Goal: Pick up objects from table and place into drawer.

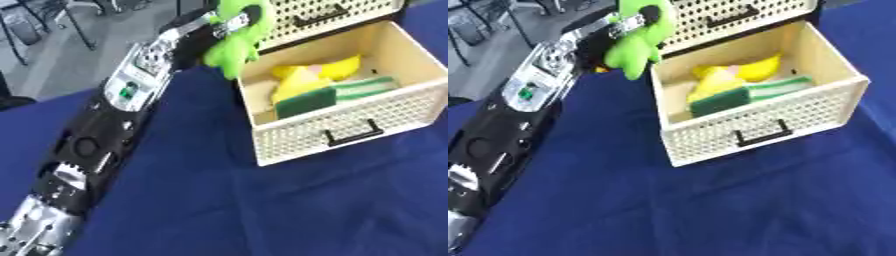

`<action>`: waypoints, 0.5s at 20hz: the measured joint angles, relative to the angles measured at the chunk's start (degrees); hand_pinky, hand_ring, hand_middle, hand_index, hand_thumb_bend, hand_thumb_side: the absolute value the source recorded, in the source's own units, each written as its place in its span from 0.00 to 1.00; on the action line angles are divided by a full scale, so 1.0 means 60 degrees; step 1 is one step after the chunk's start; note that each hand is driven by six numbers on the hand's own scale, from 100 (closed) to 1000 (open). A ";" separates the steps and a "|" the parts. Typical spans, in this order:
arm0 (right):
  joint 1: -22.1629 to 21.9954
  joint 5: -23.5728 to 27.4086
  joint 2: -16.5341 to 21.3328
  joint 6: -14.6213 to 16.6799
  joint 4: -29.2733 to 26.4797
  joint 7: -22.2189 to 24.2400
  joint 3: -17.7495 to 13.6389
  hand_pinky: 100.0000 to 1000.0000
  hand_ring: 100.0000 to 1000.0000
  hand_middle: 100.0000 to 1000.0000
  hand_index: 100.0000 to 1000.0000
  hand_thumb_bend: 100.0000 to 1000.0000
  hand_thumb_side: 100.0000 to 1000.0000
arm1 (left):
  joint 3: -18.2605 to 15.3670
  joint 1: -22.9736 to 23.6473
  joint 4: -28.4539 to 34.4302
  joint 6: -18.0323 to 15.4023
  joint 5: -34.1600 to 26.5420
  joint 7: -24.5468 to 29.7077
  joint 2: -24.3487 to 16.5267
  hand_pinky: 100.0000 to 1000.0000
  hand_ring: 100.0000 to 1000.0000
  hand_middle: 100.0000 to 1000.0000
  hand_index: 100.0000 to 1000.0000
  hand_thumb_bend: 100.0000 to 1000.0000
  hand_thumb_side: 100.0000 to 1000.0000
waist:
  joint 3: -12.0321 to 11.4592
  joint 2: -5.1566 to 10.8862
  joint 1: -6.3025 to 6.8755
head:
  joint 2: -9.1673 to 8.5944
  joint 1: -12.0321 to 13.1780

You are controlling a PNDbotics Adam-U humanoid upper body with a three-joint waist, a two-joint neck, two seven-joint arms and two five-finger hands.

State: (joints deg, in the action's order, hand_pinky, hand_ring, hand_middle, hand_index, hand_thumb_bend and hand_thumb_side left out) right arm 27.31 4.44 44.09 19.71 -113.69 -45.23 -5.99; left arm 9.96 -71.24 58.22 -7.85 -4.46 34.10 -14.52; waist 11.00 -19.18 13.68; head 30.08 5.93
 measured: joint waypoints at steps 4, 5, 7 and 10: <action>0.0125 0.0115 -0.0133 -0.0048 0.0000 0.0046 0.0002 0.34 0.47 0.40 0.72 0.00 1.00 | -0.0149 -0.0041 -0.0413 -0.0155 0.0047 -0.0189 0.0124 0.17 0.41 0.35 0.49 0.00 0.82 | 0.0194 -0.0056 0.0000 | -0.0006 0.0230; 0.0151 0.0127 -0.0178 -0.0060 0.0000 0.0057 0.0002 0.34 0.47 0.40 0.72 0.00 1.00 | -0.0191 -0.0047 -0.0521 -0.0190 0.0160 -0.0290 0.0176 0.17 0.42 0.37 0.51 0.01 0.83 | 0.0224 -0.0084 0.0000 | -0.0010 0.0283; 0.0157 0.0136 -0.0248 -0.0085 0.0000 0.0078 0.0002 0.34 0.47 0.40 0.72 0.00 1.00 | -0.0284 -0.0058 -0.0749 -0.0271 0.0443 -0.0537 0.0291 0.19 0.43 0.39 0.56 0.05 0.84 | 0.0256 -0.0117 0.0000 | -0.0075 0.0371; 0.0215 0.0180 -0.0302 -0.0126 0.0000 0.0119 0.0018 0.34 0.47 0.40 0.72 0.00 1.00 | -0.0391 -0.0085 -0.1085 -0.0436 0.0944 -0.0816 0.0497 0.31 0.57 0.59 0.75 0.23 0.96 | 0.0320 -0.0166 0.0000 | -0.0170 0.0469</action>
State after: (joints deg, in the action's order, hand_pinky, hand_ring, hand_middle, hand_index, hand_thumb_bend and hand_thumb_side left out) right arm 28.60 5.52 42.27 18.95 -113.69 -44.52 -5.88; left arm 7.62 -71.75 51.71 -10.47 1.21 29.20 -11.54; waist 12.92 -20.17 13.68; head 29.06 8.74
